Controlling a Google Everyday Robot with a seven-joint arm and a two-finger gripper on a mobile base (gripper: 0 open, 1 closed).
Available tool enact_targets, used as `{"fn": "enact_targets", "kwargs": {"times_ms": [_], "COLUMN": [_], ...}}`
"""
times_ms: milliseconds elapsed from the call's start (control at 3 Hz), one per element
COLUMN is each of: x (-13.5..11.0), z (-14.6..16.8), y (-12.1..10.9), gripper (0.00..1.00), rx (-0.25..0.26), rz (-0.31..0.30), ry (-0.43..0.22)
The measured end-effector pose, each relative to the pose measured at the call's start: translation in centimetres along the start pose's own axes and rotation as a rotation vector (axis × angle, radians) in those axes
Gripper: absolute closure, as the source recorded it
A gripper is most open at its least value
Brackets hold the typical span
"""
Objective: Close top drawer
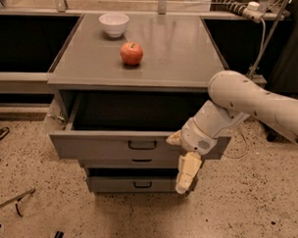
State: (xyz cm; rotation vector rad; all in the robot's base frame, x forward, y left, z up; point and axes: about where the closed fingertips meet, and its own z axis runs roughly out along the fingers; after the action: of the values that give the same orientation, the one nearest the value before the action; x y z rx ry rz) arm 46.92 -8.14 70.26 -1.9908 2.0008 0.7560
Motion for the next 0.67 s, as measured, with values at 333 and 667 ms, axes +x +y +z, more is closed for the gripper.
{"fn": "enact_targets", "kwargs": {"times_ms": [333,667], "x": [0.0,0.7], "z": [0.0,1.1], "y": [0.0,-0.7], "gripper": [0.0,0.0], "rx": [0.0,-0.025], "rz": [0.0,0.005], "ry": [0.0,-0.017]}}
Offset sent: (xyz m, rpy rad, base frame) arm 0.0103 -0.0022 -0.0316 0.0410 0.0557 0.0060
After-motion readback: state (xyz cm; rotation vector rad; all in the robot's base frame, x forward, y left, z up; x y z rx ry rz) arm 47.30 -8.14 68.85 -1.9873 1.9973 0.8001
